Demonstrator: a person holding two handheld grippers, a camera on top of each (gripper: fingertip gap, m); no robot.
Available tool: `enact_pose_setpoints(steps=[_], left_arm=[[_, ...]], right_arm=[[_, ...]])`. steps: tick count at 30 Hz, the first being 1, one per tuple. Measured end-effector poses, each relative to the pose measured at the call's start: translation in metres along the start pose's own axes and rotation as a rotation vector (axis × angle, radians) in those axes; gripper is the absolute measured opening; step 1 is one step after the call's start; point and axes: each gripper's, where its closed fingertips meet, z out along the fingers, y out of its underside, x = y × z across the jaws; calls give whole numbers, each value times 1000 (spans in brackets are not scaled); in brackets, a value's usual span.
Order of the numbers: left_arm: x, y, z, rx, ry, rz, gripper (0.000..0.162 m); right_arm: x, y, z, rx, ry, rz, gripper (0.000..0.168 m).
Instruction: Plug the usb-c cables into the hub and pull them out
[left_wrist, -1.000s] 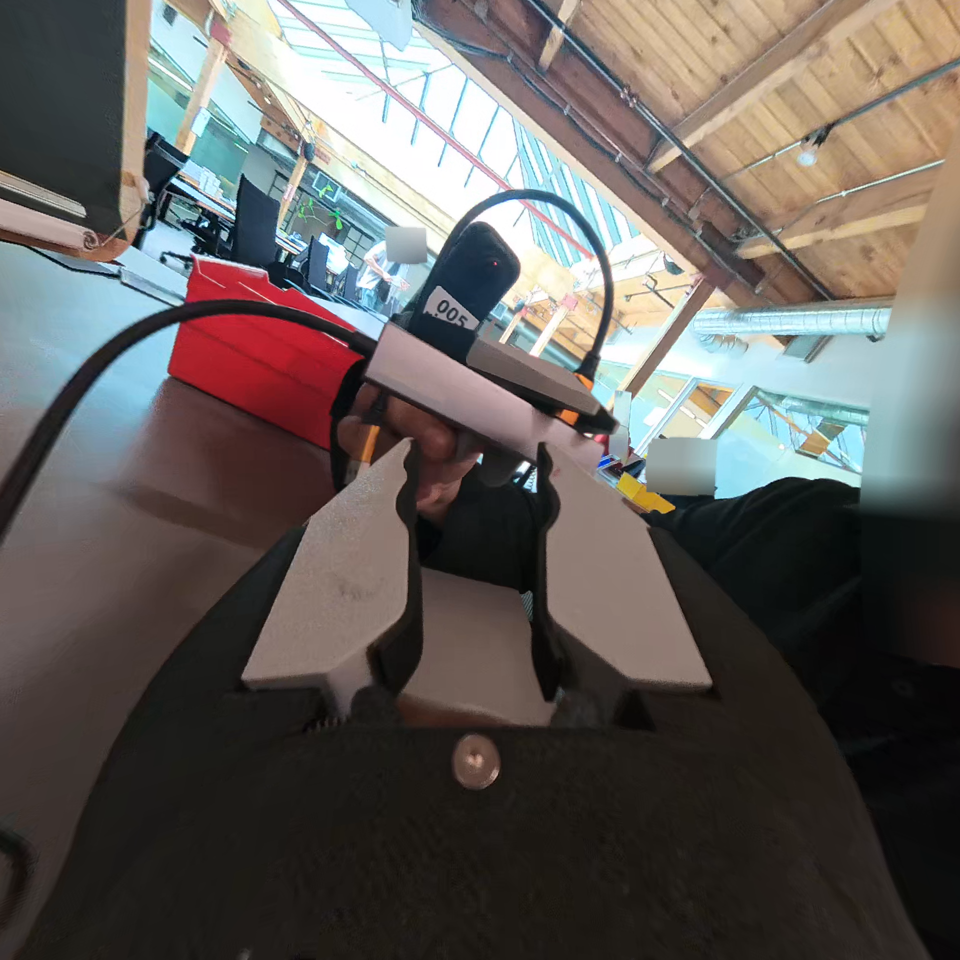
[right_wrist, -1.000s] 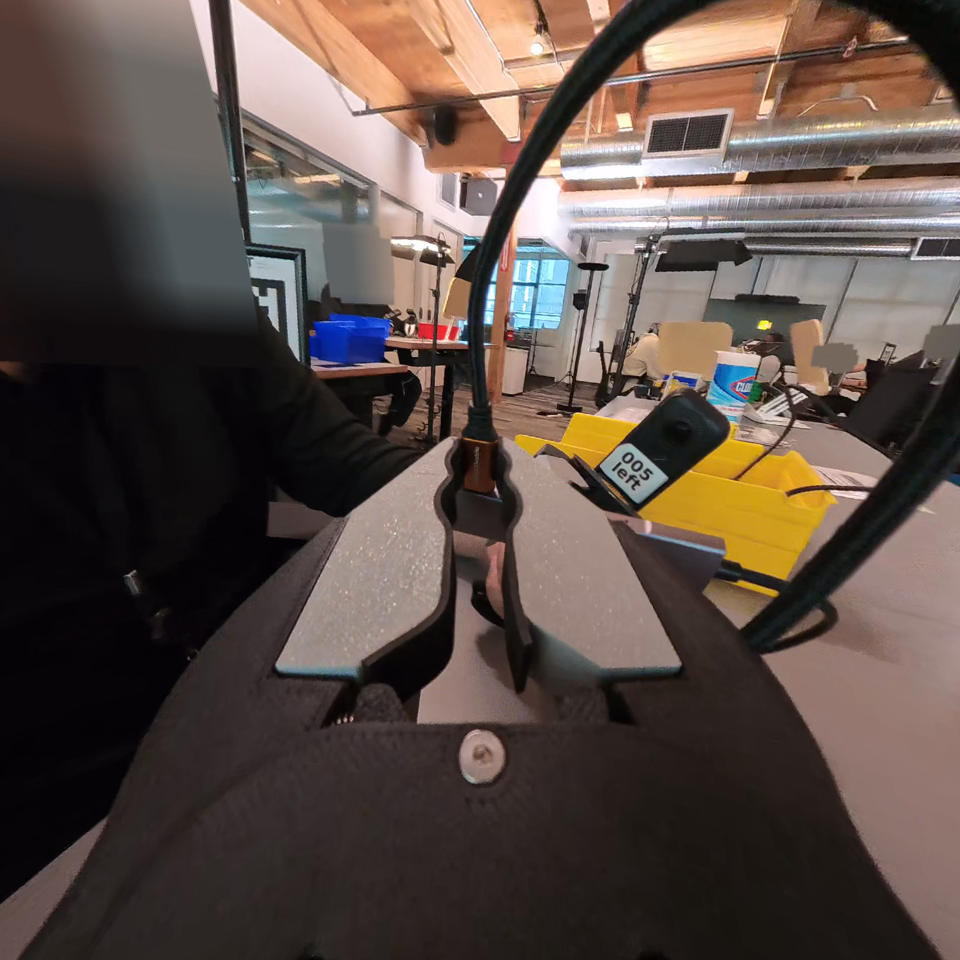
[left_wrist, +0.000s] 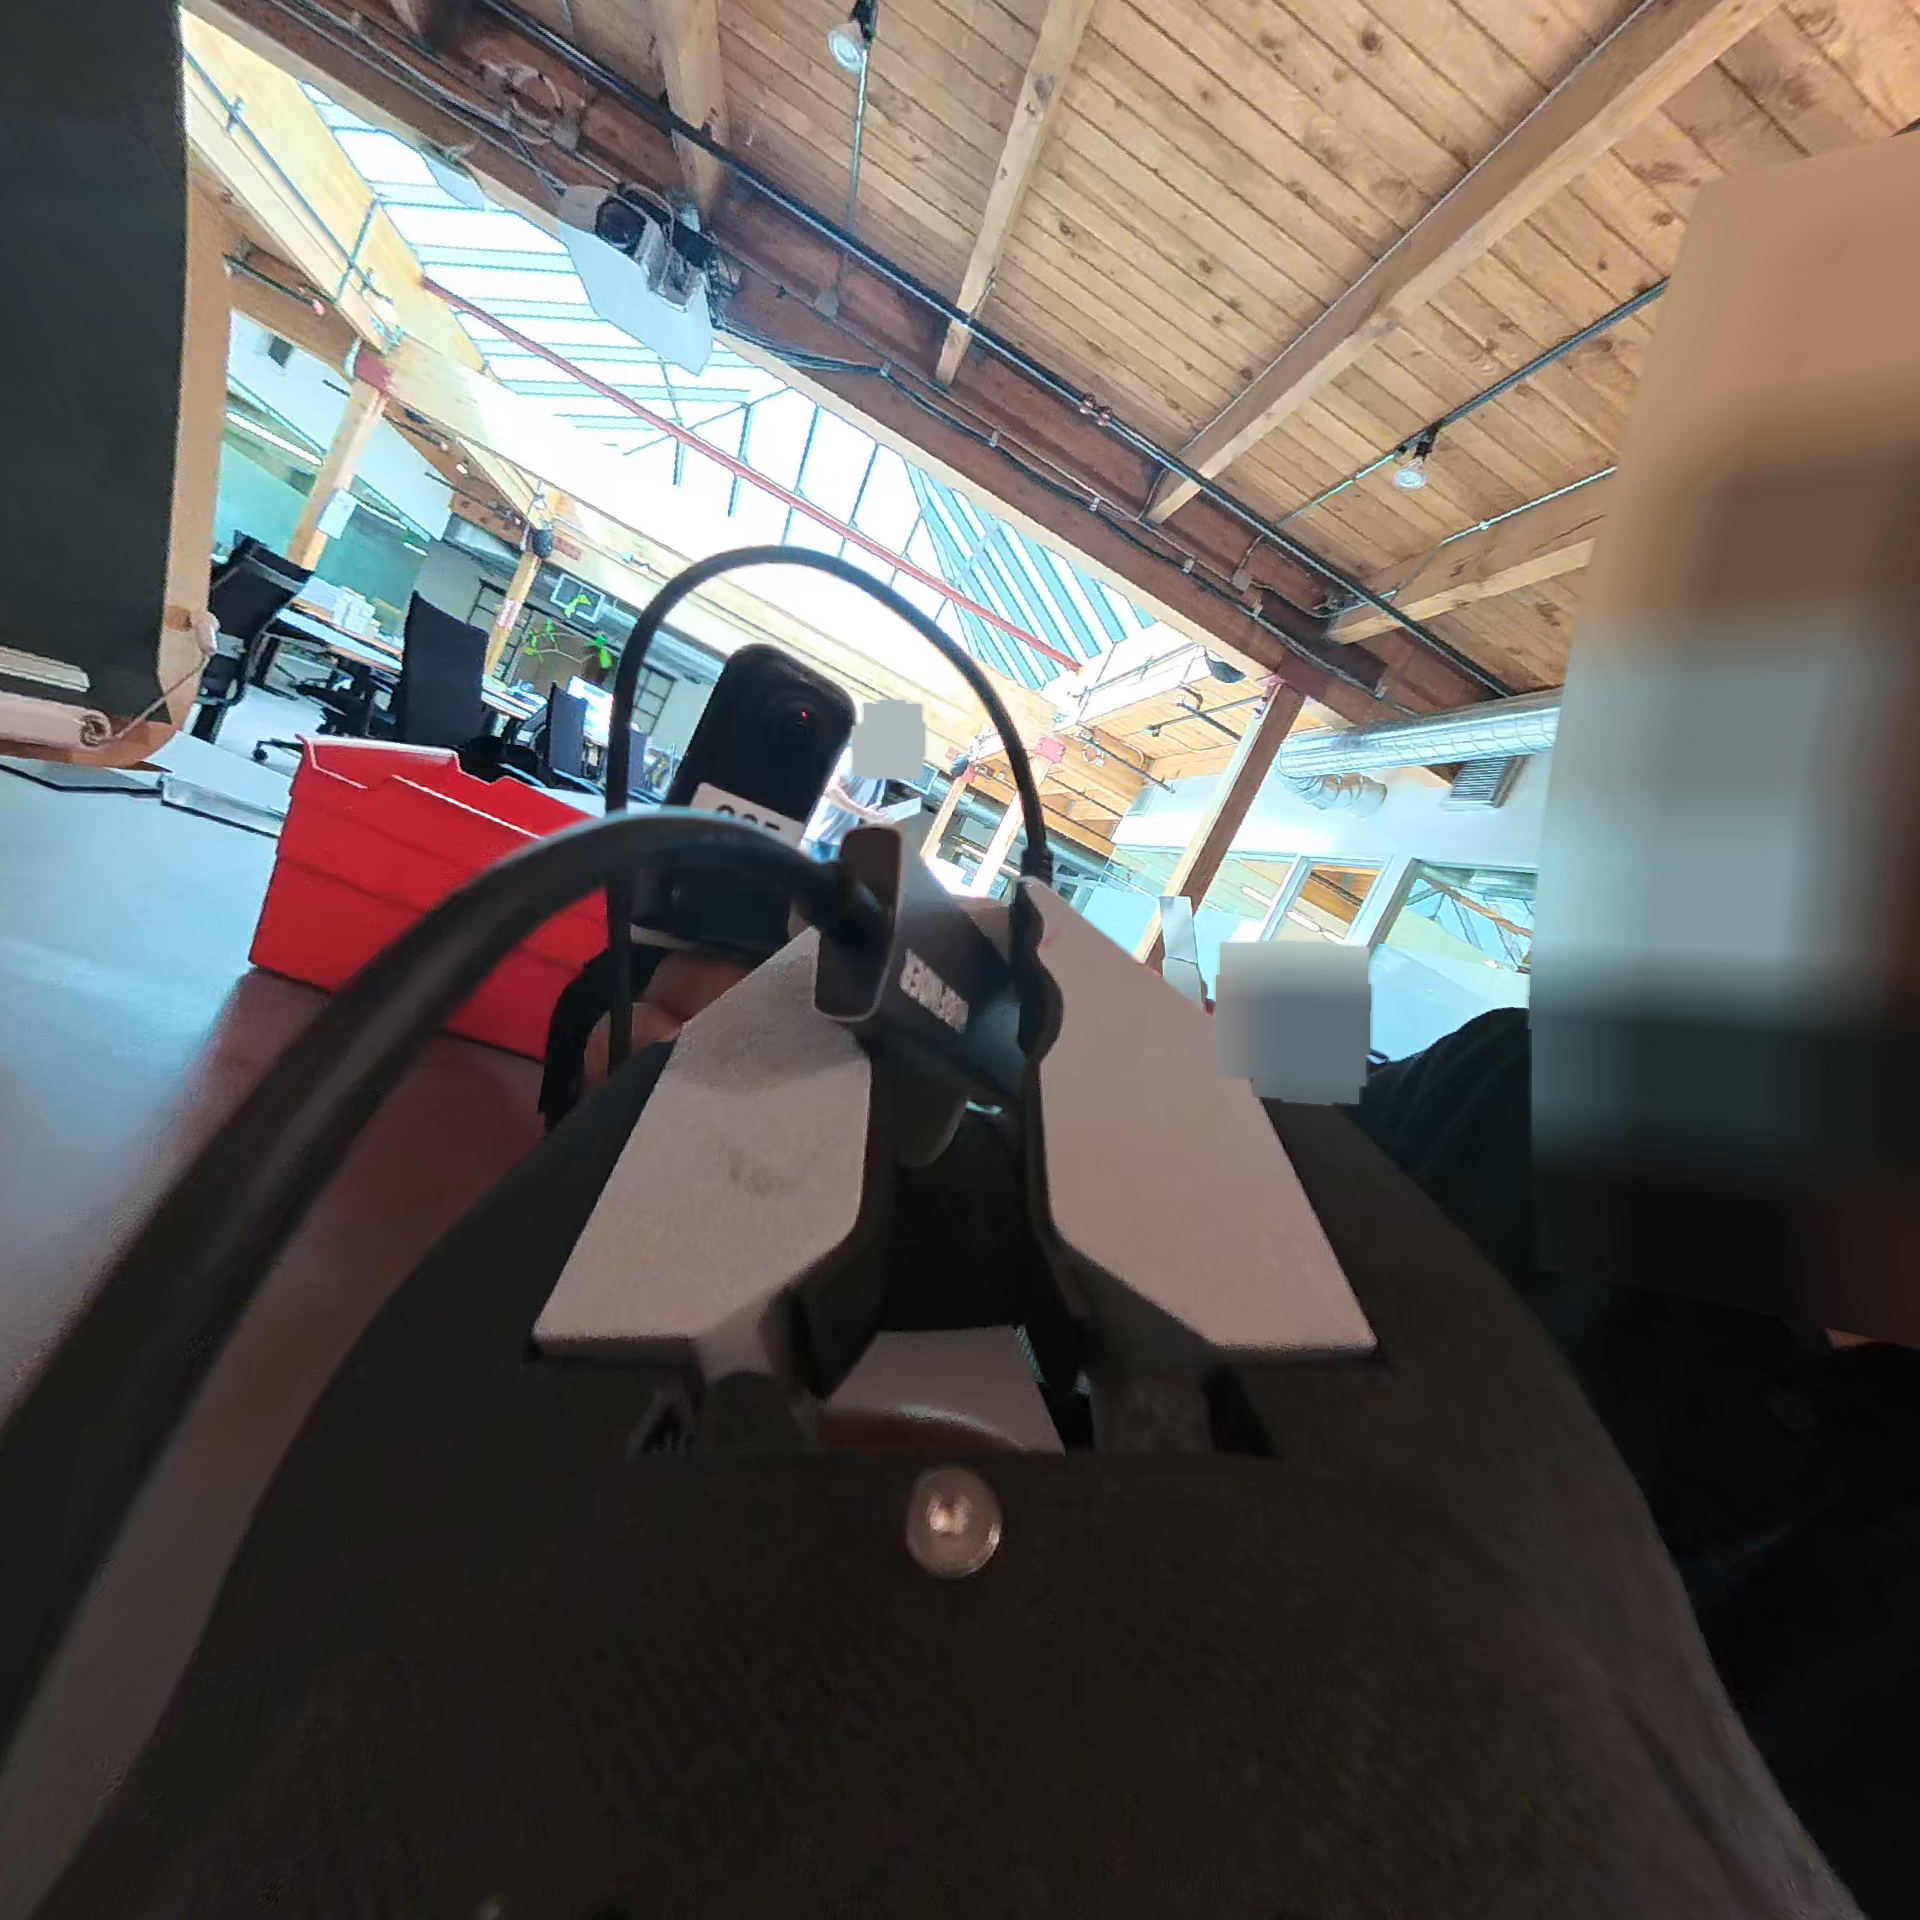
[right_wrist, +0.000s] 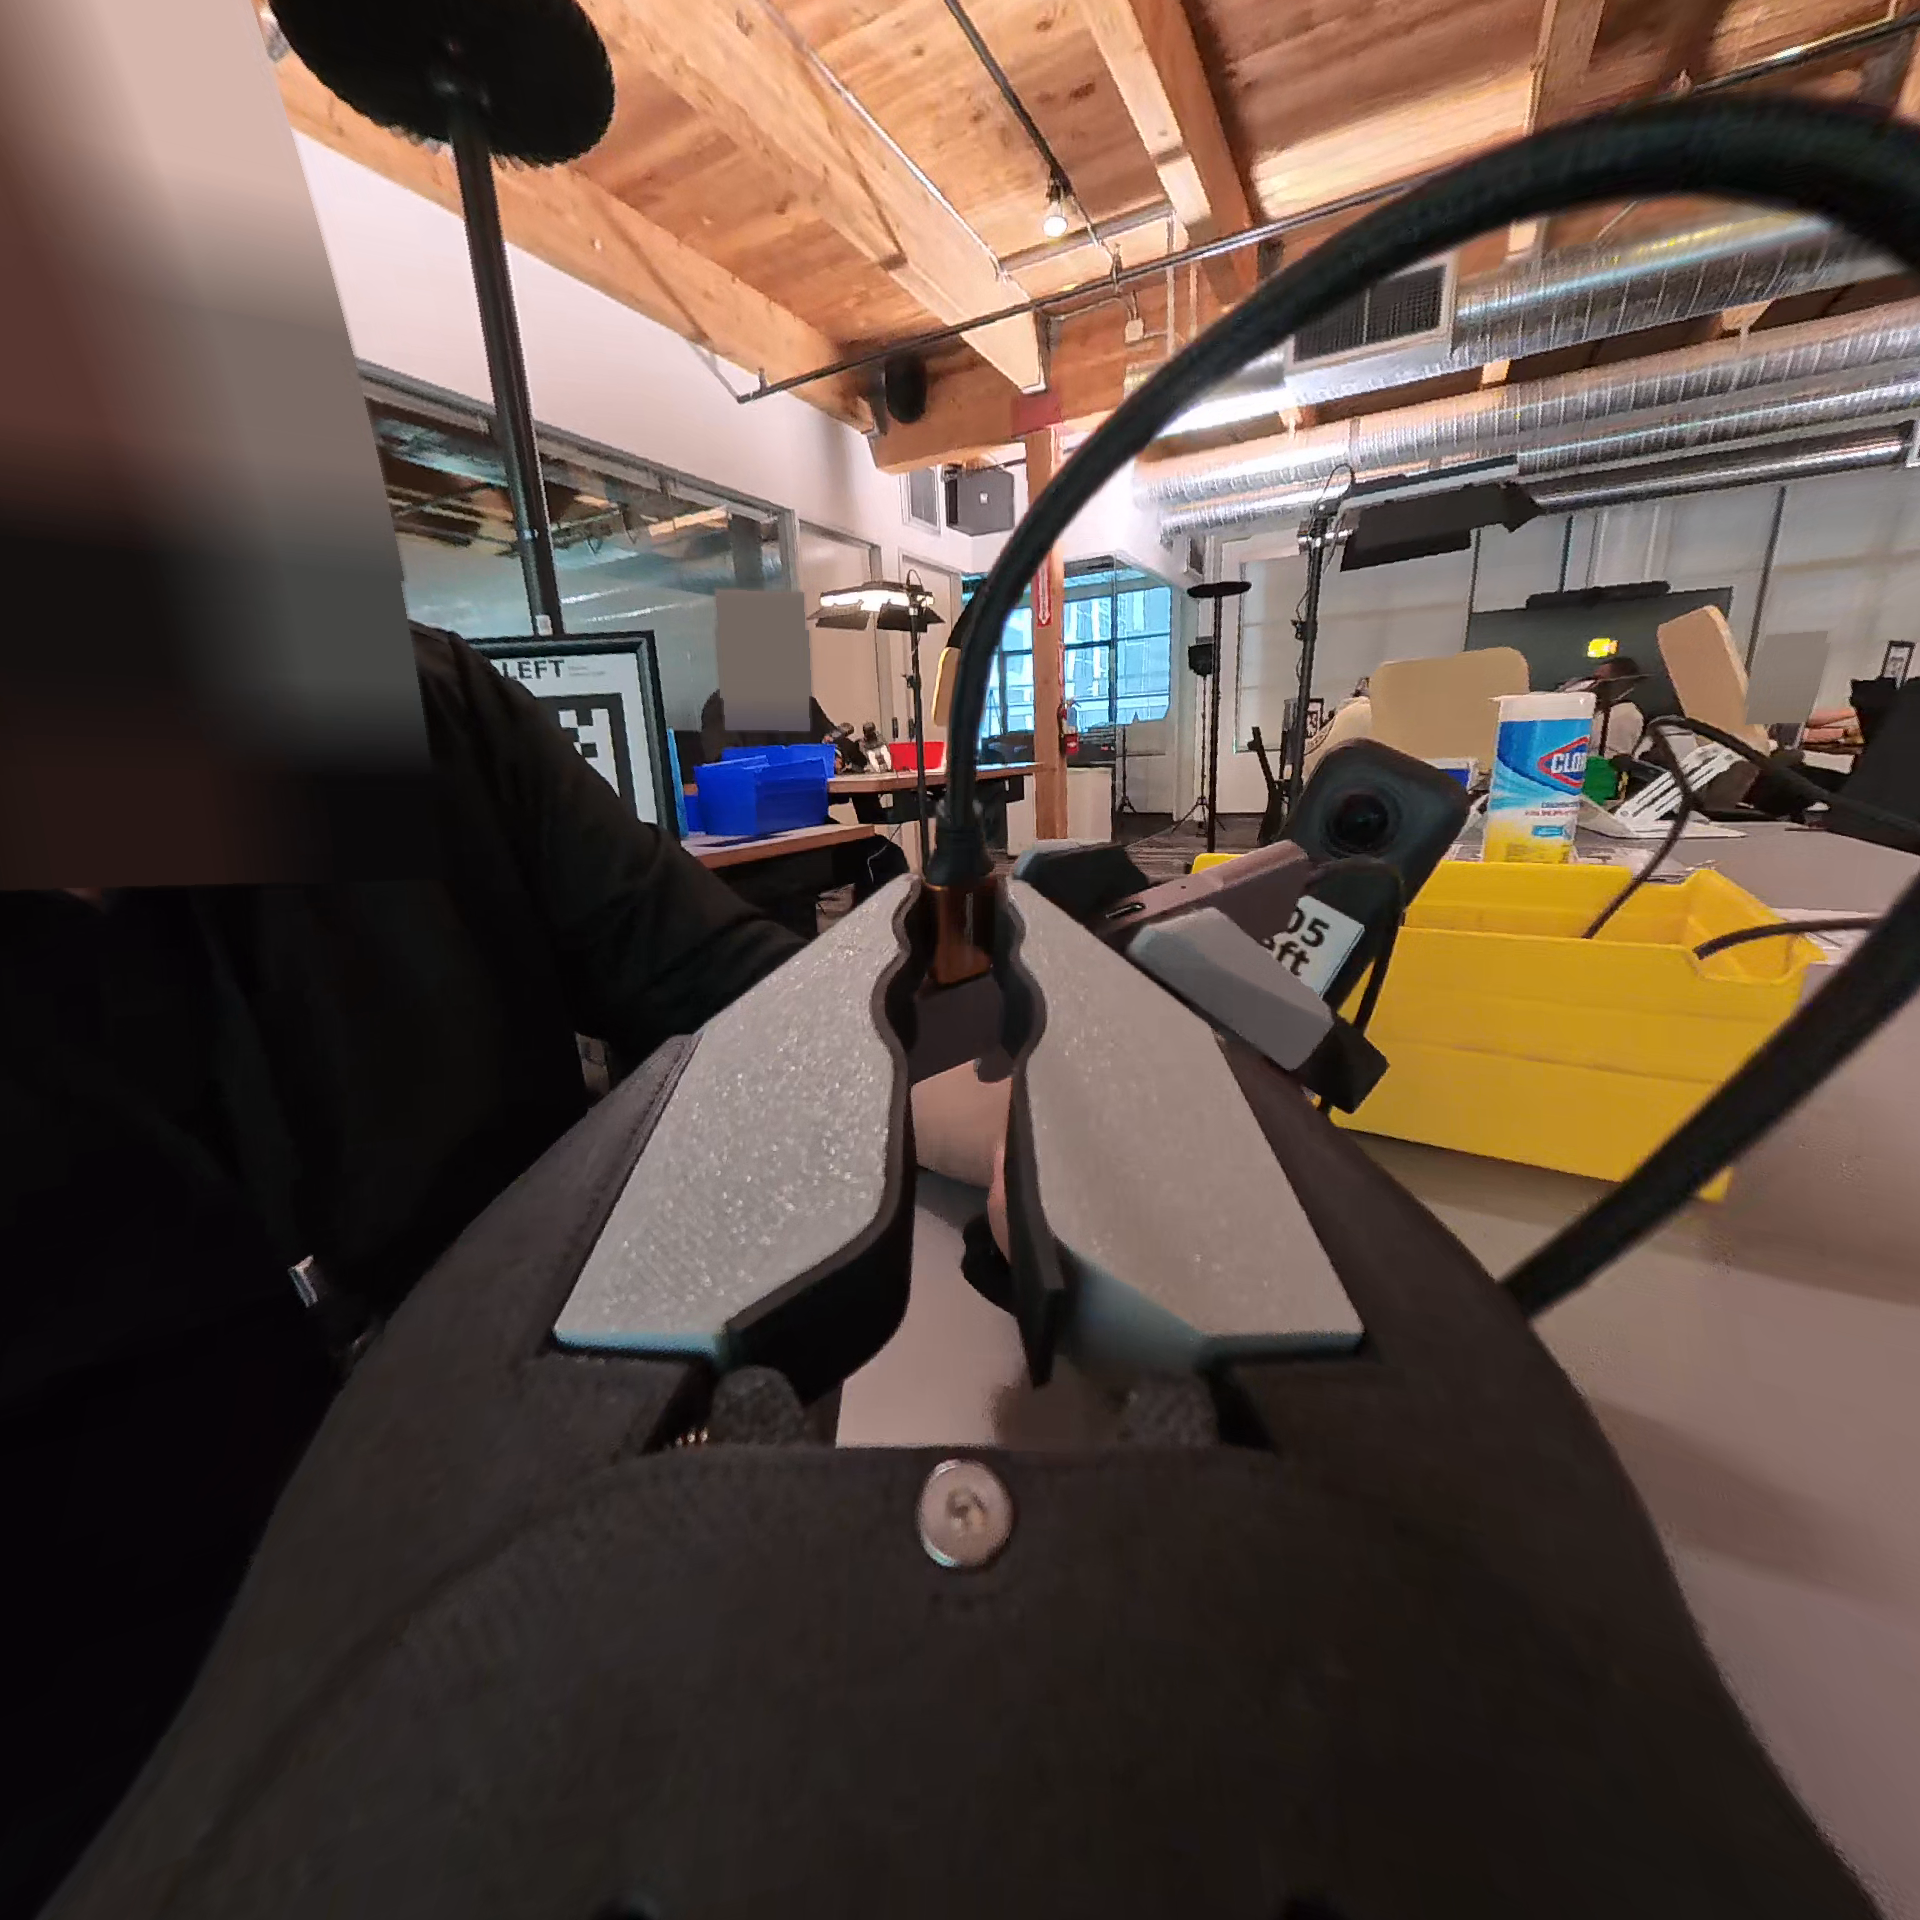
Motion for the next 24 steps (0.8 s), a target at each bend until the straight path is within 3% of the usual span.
enact_pose_setpoints(steps=[4,11,24], left_arm=[[-13,-6,-5,18,-92,59,6],[-37,-15,-16,48,-196,-17,6],[-49,-20,-19,80,-228,-43,5]], right_arm=[[28,1,-12,36,145,100,5],[58,0,-20,160,308,241,3],[73,-5,-25,268,418,337,1]])
